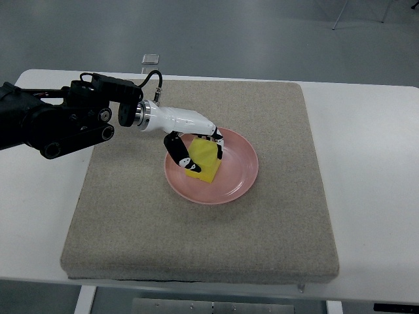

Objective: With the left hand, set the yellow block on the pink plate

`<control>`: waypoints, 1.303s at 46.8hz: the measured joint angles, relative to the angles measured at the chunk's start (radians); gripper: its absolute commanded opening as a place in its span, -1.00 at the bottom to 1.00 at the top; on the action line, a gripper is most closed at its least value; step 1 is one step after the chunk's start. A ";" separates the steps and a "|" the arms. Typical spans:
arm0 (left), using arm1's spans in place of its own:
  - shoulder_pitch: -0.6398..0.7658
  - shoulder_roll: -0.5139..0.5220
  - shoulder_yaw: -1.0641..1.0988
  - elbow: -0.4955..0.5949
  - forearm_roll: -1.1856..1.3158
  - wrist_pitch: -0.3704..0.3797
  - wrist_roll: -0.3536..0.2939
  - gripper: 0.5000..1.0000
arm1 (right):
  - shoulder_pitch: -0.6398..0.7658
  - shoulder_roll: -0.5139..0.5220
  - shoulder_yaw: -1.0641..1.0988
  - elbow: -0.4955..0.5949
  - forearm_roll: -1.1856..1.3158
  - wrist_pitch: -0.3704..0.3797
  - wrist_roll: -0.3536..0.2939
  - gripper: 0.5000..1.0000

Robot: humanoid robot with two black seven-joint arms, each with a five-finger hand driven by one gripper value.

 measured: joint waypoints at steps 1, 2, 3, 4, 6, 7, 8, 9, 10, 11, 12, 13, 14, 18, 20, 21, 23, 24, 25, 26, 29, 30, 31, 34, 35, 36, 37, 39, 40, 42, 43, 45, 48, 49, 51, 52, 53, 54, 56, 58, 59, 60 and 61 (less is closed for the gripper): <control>0.001 0.000 0.000 -0.001 0.000 0.000 0.000 0.53 | 0.000 0.000 0.000 0.000 0.000 0.000 0.000 0.69; 0.002 0.000 0.000 -0.003 -0.001 0.000 0.000 0.55 | 0.000 0.000 0.000 0.000 0.000 0.000 0.000 0.69; 0.003 0.000 0.000 -0.003 -0.001 0.000 0.000 0.58 | 0.000 0.000 0.000 0.000 0.000 0.000 0.000 0.69; 0.003 0.000 0.000 -0.003 -0.001 0.000 0.000 0.67 | 0.000 0.000 0.000 0.000 0.000 0.000 0.000 0.69; 0.003 0.000 0.000 -0.003 -0.001 0.000 0.000 0.83 | 0.000 0.000 0.000 0.000 0.000 0.000 0.000 0.69; 0.003 0.000 0.000 -0.003 -0.001 0.000 0.000 0.84 | 0.000 0.000 0.000 0.000 0.000 0.000 0.000 0.69; 0.003 0.000 0.000 -0.003 -0.001 0.000 0.000 0.84 | 0.000 0.000 0.000 0.000 0.000 0.000 0.000 0.69; 0.003 0.000 0.000 -0.003 -0.001 0.000 0.000 0.84 | 0.000 0.000 0.000 0.000 0.000 0.000 0.000 0.69; 0.003 0.000 -0.001 -0.003 -0.002 0.000 0.000 0.85 | 0.000 0.000 0.000 0.000 0.000 0.000 0.000 0.69; 0.003 0.000 -0.002 -0.003 -0.002 0.000 0.000 0.85 | 0.000 0.000 0.000 0.000 0.000 0.000 0.000 0.69; 0.003 0.000 -0.003 -0.004 -0.002 0.001 0.000 0.85 | 0.000 0.000 0.000 0.000 0.000 0.000 0.000 0.69; 0.003 0.000 -0.005 -0.004 -0.002 0.000 0.000 0.85 | 0.000 0.000 0.000 0.000 0.000 0.000 0.000 0.69; 0.003 0.000 -0.007 -0.004 -0.002 0.000 0.000 0.85 | 0.000 0.000 0.000 0.000 0.000 0.000 0.000 0.69; -0.001 0.000 -0.011 -0.005 -0.004 0.000 0.000 0.85 | 0.000 0.000 0.000 0.000 0.000 0.000 0.000 0.69; -0.004 0.001 -0.013 -0.005 -0.005 0.000 0.000 0.85 | 0.000 0.000 0.000 0.000 0.000 0.000 0.000 0.69; -0.004 0.002 -0.013 -0.005 -0.005 0.000 0.000 0.85 | 0.000 0.000 0.000 0.000 0.000 0.000 0.000 0.69; -0.006 0.004 -0.014 -0.004 -0.008 -0.001 0.000 0.85 | 0.000 0.000 0.000 0.000 -0.001 0.000 0.000 0.69; -0.007 0.005 -0.015 -0.004 -0.009 -0.001 0.000 0.85 | 0.000 0.000 0.000 0.000 -0.001 0.000 0.000 0.69; -0.008 0.006 -0.016 -0.003 -0.011 -0.001 0.000 0.85 | 0.000 0.000 0.000 0.000 -0.001 0.000 0.000 0.69; -0.010 0.007 -0.017 -0.002 -0.012 -0.001 0.000 0.85 | 0.000 0.000 0.000 0.000 -0.001 0.000 0.000 0.69; -0.013 0.010 -0.020 0.001 -0.018 -0.001 0.000 0.85 | 0.000 0.000 0.000 0.000 -0.001 0.000 0.000 0.69; -0.014 0.011 -0.023 0.002 -0.020 -0.001 0.000 0.85 | 0.000 0.000 0.000 0.000 -0.001 0.000 0.000 0.69; -0.015 0.013 -0.026 0.002 -0.020 -0.001 0.000 0.85 | 0.000 0.000 0.000 0.000 -0.001 0.000 0.000 0.69; -0.016 0.018 -0.039 0.003 -0.020 0.001 0.001 0.85 | 0.000 0.000 0.000 0.000 -0.001 0.000 0.000 0.69; -0.016 0.020 -0.041 0.004 -0.020 0.002 0.001 0.85 | 0.000 0.000 0.000 0.000 -0.001 0.000 0.000 0.69; -0.016 0.022 -0.043 0.007 -0.020 0.003 0.001 0.85 | 0.000 0.000 0.000 0.000 -0.001 0.000 0.000 0.69; -0.016 0.025 -0.044 0.014 -0.020 0.003 0.001 0.85 | 0.000 0.000 0.000 0.000 -0.001 0.000 0.000 0.69; -0.016 0.030 -0.045 0.031 -0.022 0.004 0.002 0.85 | 0.000 0.000 0.000 0.000 -0.001 0.000 0.000 0.69; -0.016 0.031 -0.046 0.042 -0.023 0.004 0.002 0.84 | 0.000 0.000 0.000 0.000 -0.001 0.000 0.000 0.69; -0.018 0.032 -0.047 0.075 -0.024 0.004 0.002 0.84 | 0.000 0.000 0.000 0.000 -0.001 0.000 0.000 0.69; -0.018 0.032 -0.049 0.090 -0.024 0.004 0.002 0.84 | 0.000 0.000 0.000 0.000 -0.001 0.000 0.000 0.69; -0.019 0.033 -0.056 0.130 -0.024 0.004 0.002 0.84 | 0.000 0.000 0.000 0.000 -0.001 0.000 0.000 0.69; -0.017 0.033 -0.065 0.183 -0.027 0.004 0.002 0.83 | 0.000 0.000 0.000 0.000 0.000 0.000 0.000 0.69; -0.016 0.033 -0.066 0.197 -0.027 0.004 0.002 0.83 | 0.000 0.000 0.000 0.000 0.000 0.000 0.000 0.69; -0.014 0.033 -0.067 0.220 -0.029 0.005 0.002 0.83 | 0.000 0.000 0.000 0.000 0.000 0.000 0.000 0.69; -0.013 0.033 -0.068 0.231 -0.030 0.005 0.002 0.82 | 0.000 0.000 0.000 0.000 0.000 0.000 0.000 0.69; -0.012 0.033 -0.068 0.238 -0.031 0.005 0.002 0.82 | 0.000 0.000 0.000 0.000 0.000 0.000 0.000 0.69; -0.012 0.033 -0.069 0.245 -0.031 0.005 0.002 0.81 | 0.000 0.000 0.000 0.000 0.000 0.000 0.000 0.69; -0.010 0.034 -0.069 0.262 -0.031 0.007 0.002 0.81 | 0.000 0.000 0.000 0.000 0.000 0.000 0.000 0.69; -0.009 0.034 -0.070 0.278 -0.031 0.009 0.002 0.81 | 0.000 0.000 0.000 0.000 0.000 0.000 0.000 0.69; -0.008 0.034 -0.070 0.288 -0.032 0.012 0.002 0.80 | 0.000 0.000 0.000 0.000 0.000 0.000 0.000 0.69; -0.006 0.033 -0.070 0.304 -0.033 0.016 0.002 0.81 | 0.000 0.000 0.000 0.000 0.000 0.000 0.000 0.69; -0.004 0.032 -0.070 0.317 -0.034 0.021 0.002 0.81 | 0.000 0.000 0.000 0.000 0.000 0.000 0.000 0.69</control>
